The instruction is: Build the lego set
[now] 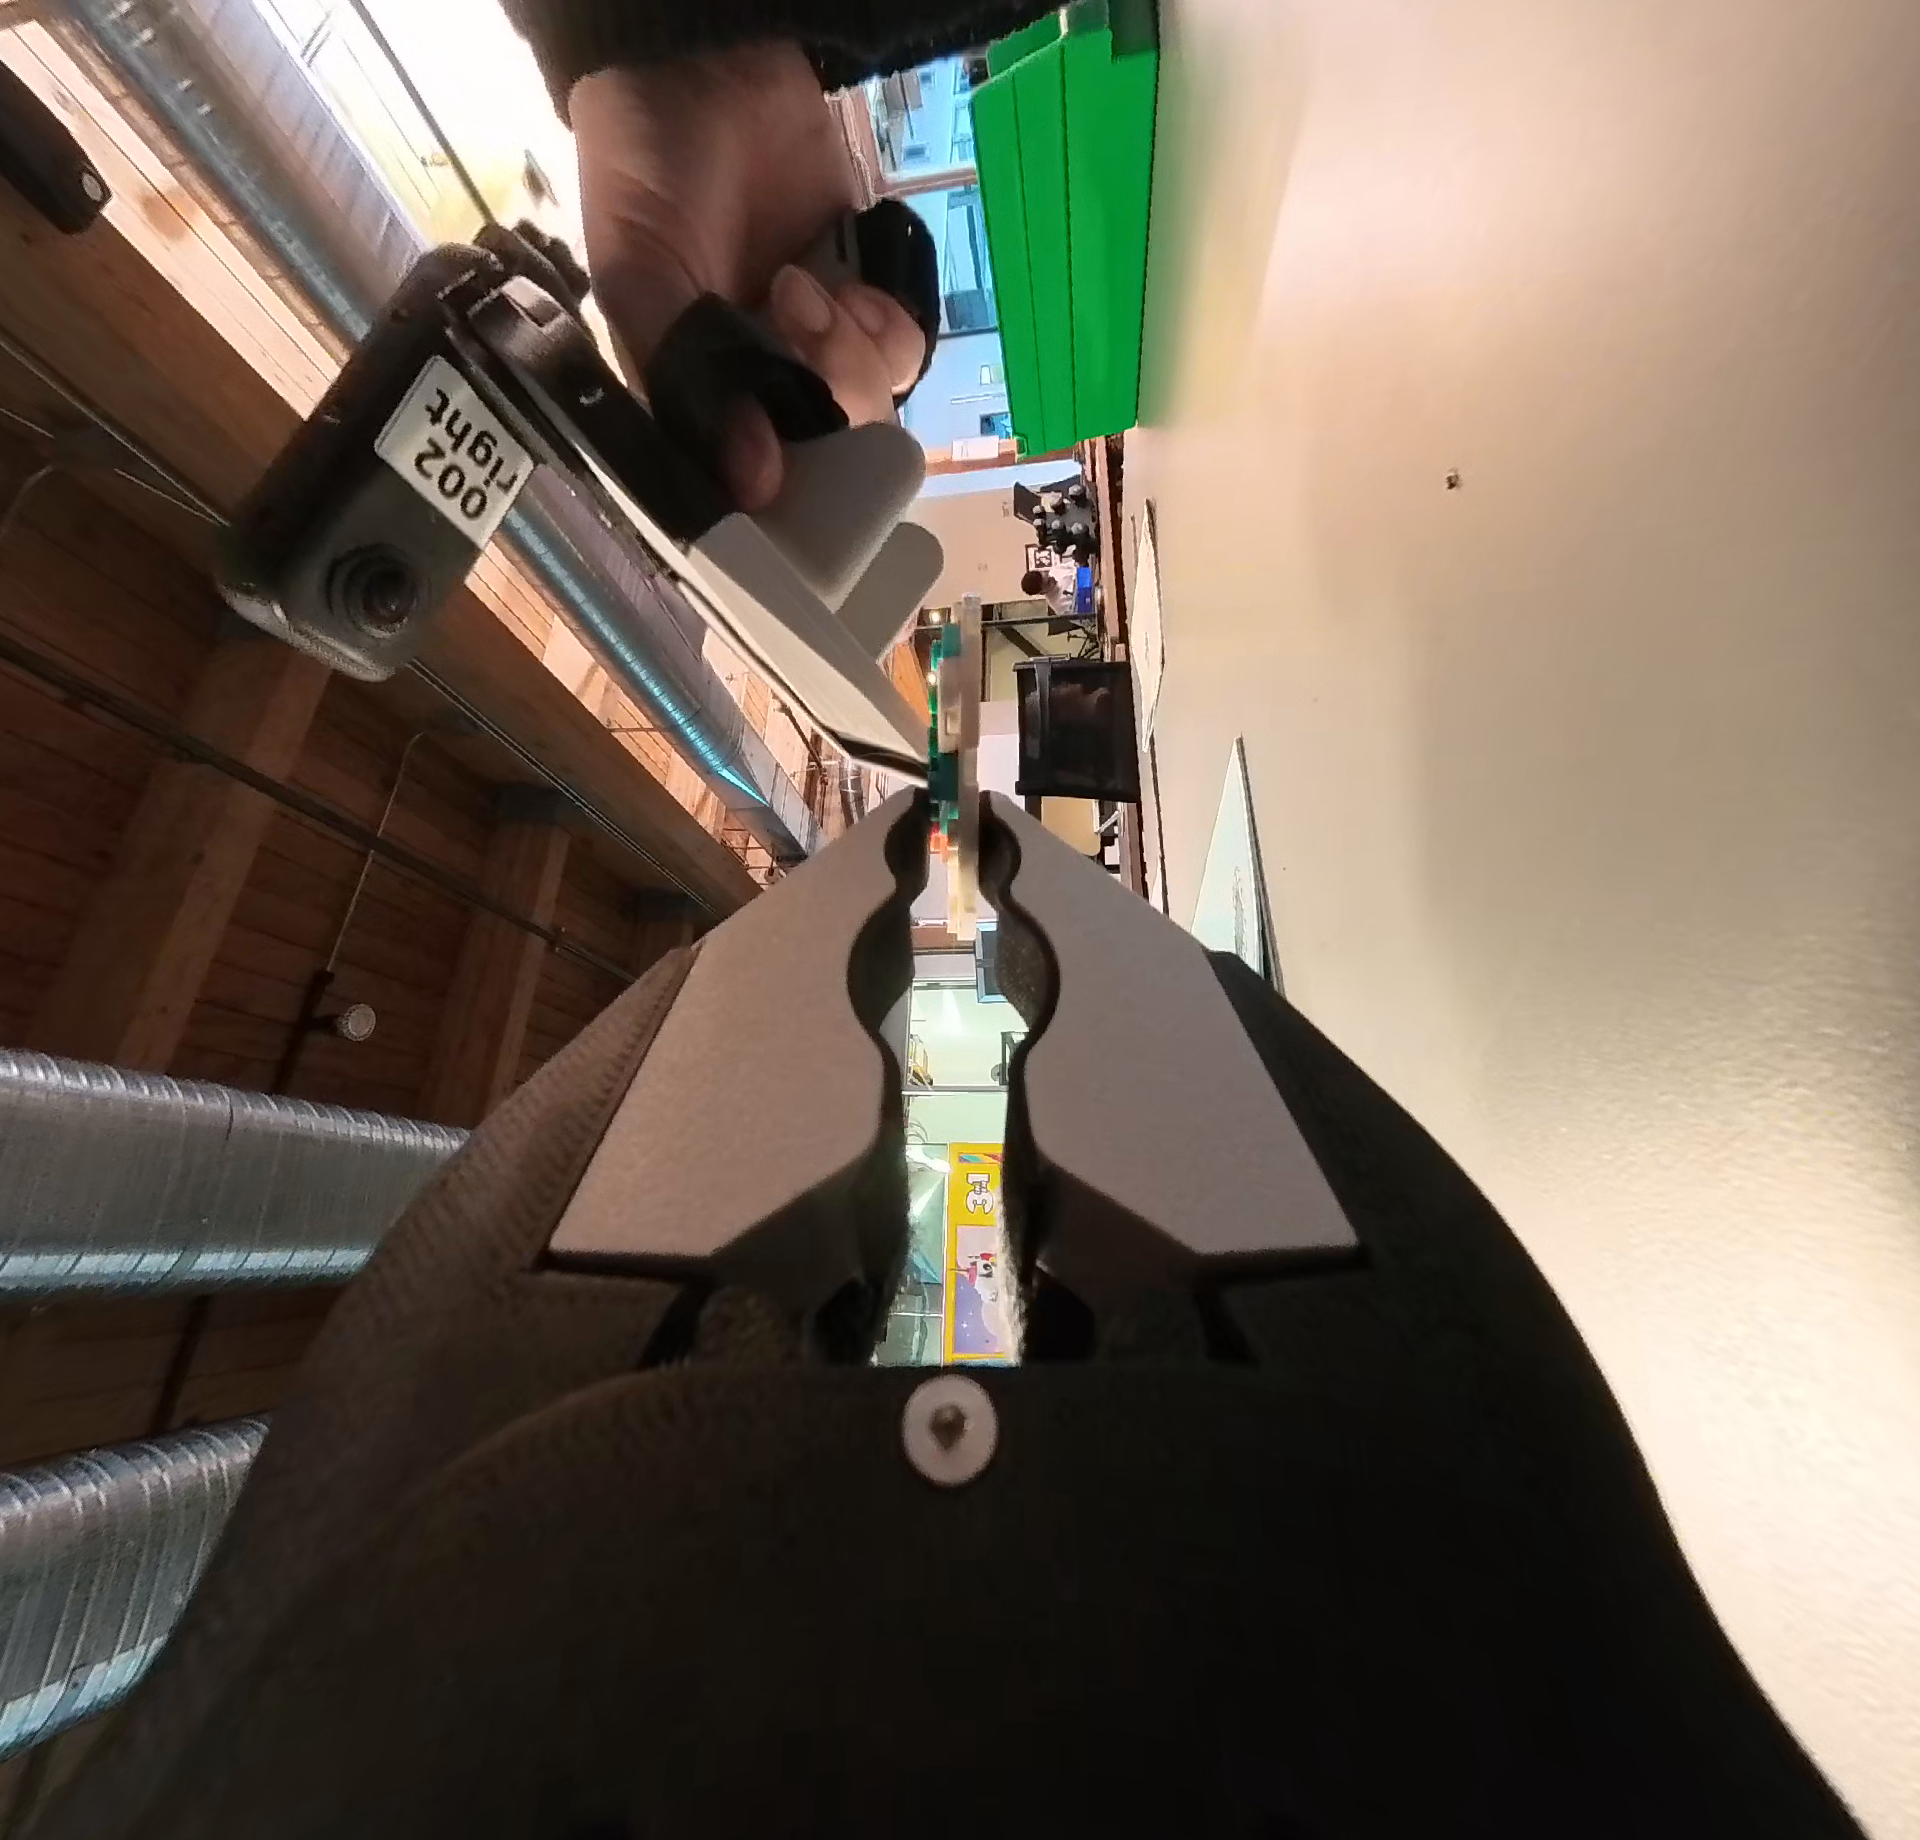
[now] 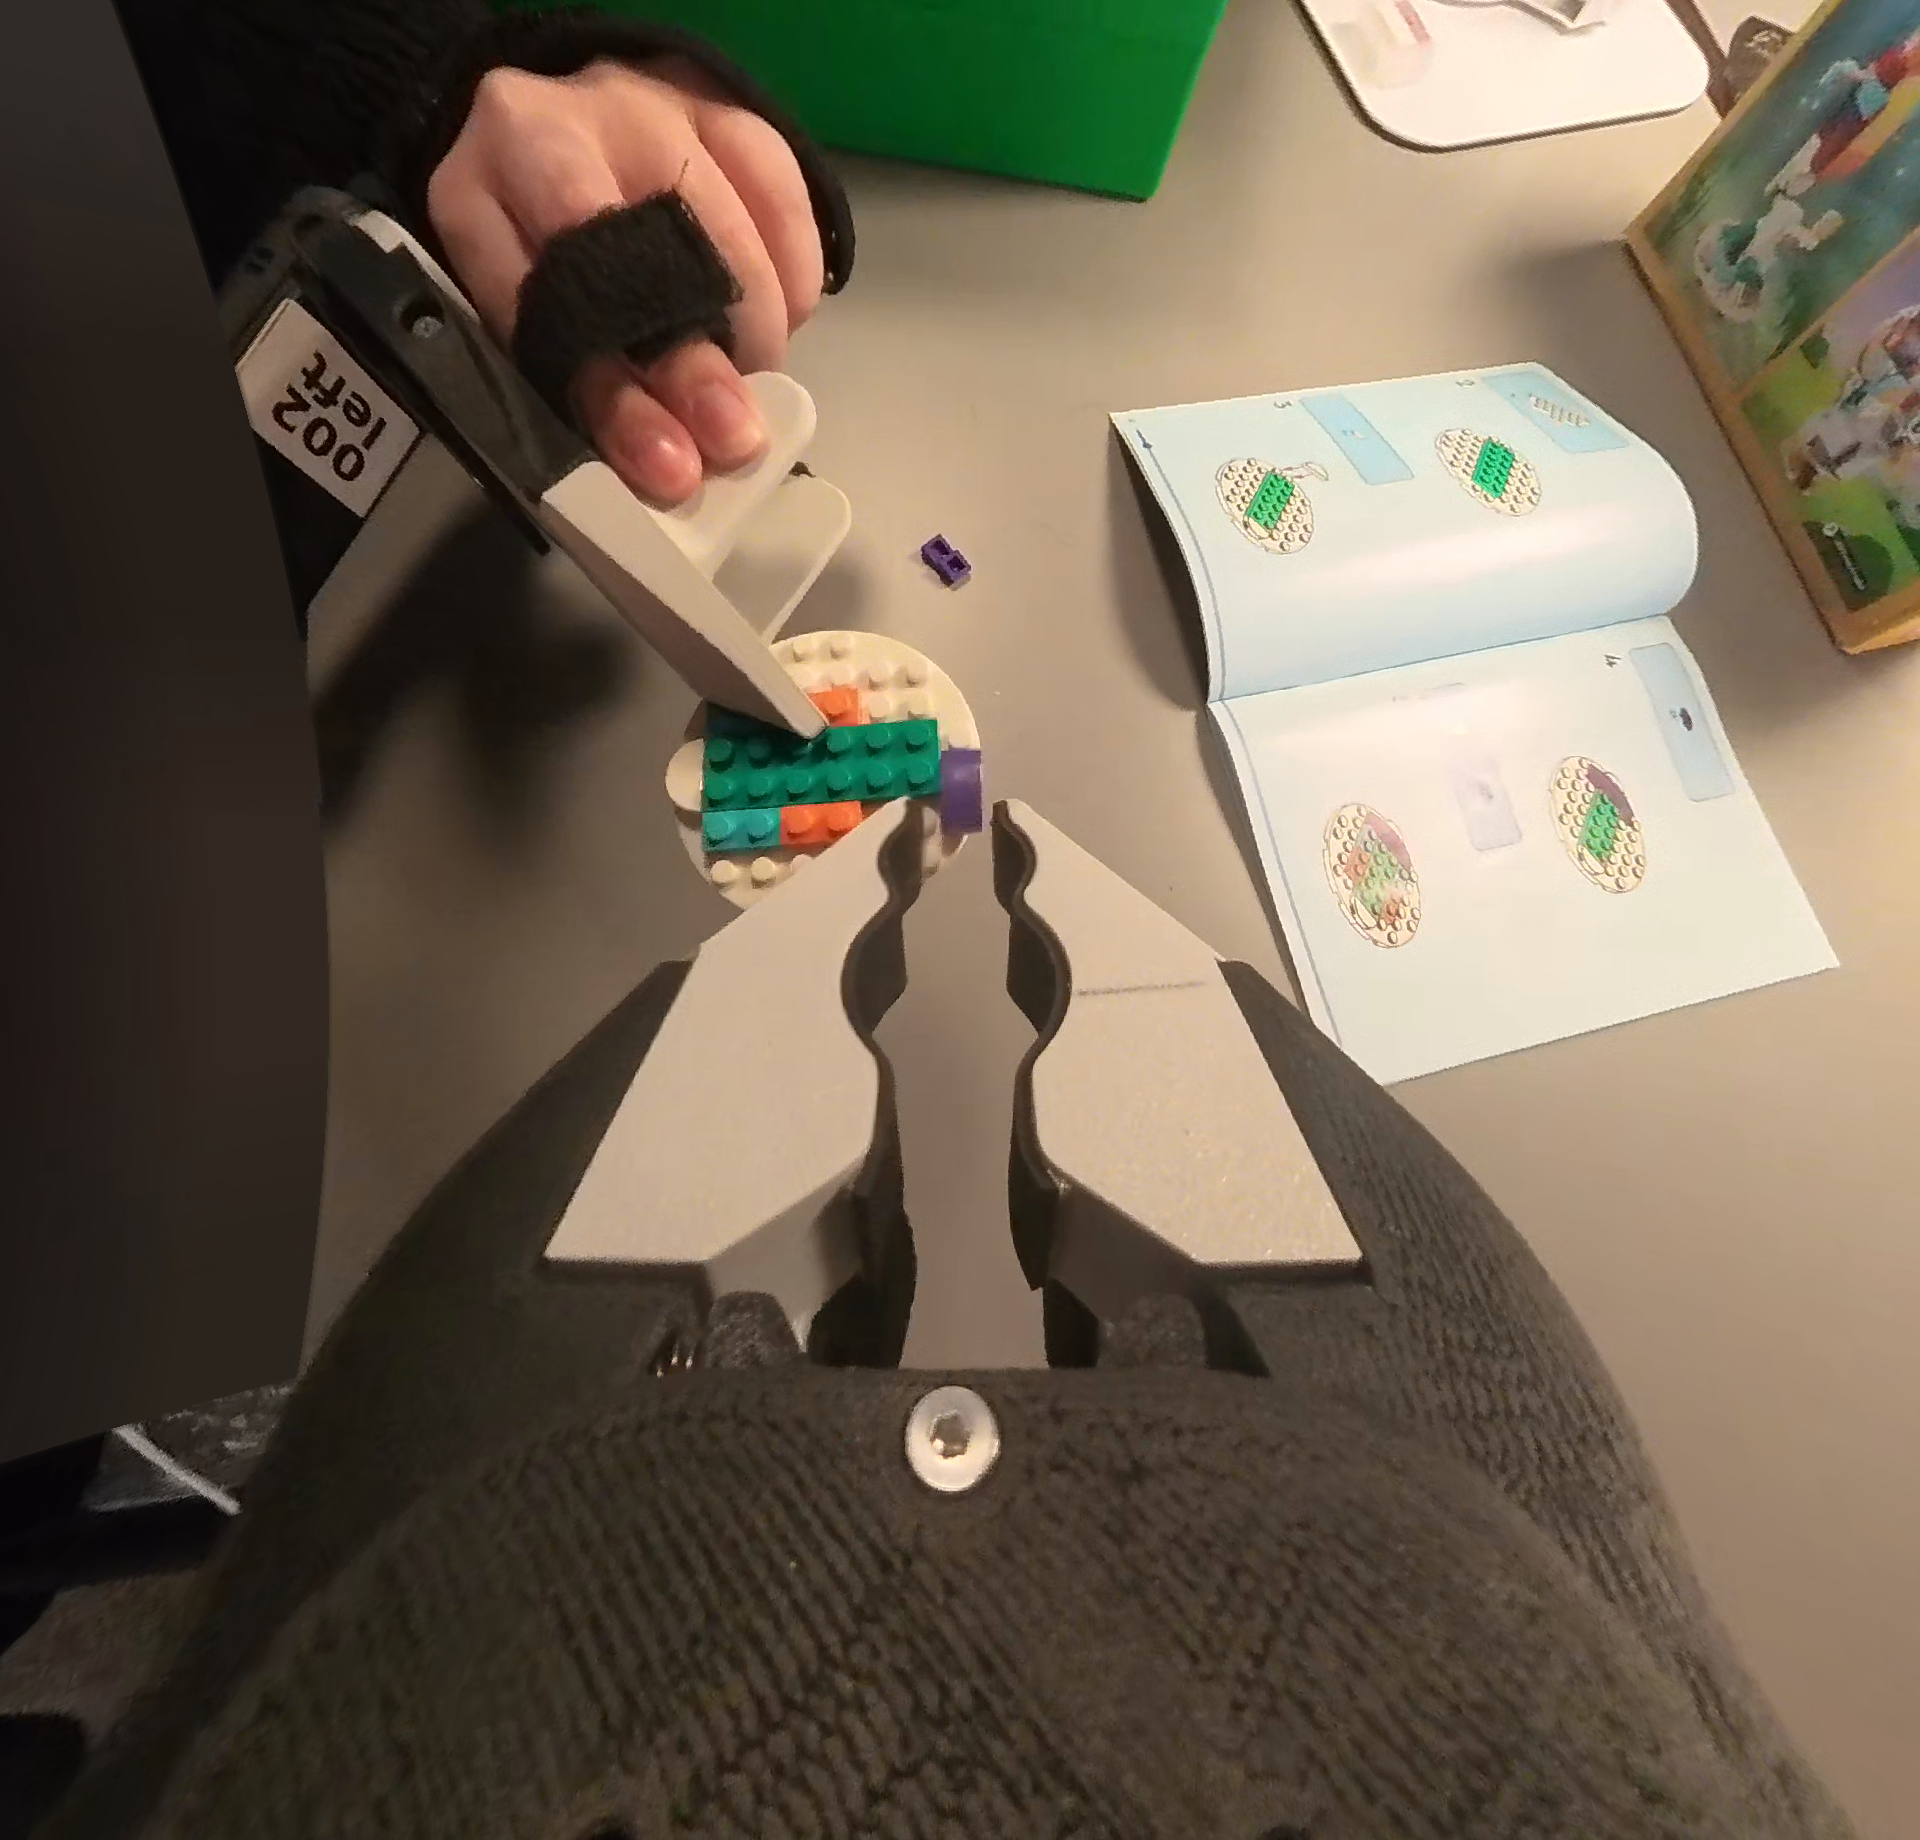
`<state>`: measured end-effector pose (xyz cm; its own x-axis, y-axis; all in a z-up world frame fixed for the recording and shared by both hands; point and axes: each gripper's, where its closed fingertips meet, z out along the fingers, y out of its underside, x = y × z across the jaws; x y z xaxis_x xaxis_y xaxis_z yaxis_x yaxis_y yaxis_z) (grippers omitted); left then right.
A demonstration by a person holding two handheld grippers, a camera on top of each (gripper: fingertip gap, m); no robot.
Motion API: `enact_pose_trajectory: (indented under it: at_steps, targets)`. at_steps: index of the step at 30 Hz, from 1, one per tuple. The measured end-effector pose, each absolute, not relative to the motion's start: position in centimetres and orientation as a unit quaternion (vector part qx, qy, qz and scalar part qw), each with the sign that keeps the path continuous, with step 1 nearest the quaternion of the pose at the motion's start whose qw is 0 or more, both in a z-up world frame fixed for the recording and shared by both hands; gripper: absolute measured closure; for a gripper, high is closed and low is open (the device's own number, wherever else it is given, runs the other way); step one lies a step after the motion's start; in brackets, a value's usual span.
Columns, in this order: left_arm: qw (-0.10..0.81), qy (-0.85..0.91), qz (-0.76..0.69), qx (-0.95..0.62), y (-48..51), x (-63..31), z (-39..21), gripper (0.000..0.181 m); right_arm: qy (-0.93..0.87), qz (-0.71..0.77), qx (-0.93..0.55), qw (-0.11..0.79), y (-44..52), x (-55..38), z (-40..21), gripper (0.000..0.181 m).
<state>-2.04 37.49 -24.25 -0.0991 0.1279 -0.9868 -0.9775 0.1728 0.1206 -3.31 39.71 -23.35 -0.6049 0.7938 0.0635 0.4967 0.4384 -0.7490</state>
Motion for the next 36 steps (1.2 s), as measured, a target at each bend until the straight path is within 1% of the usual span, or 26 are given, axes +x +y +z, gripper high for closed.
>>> enact_pose_trajectory:
  at_steps: [3, 9, 13, 36]
  targets:
    - [0.543, 0.541, 0.508, -0.393, 37.5, -1.9, -24.3, 0.174, -0.826, 0.351, -0.389, 0.209, 39.7, -3.5, -23.4, 0.175]
    - [0.541, 0.547, 0.507, -0.389, 37.4, -1.7, -24.5, 0.174, -0.819, 0.372, -0.396, 0.184, 39.0, -3.8, -23.0, 0.175]
    - [0.537, 0.552, 0.505, -0.389, 37.4, -1.6, -24.8, 0.174, -0.835, 0.345, -0.392, 0.173, 38.9, -3.8, -23.8, 0.175]
    - [0.527, 0.561, 0.510, -0.382, 37.5, -1.5, -25.1, 0.174, -0.857, 0.297, -0.395, 0.144, 39.1, -3.7, -24.2, 0.175]
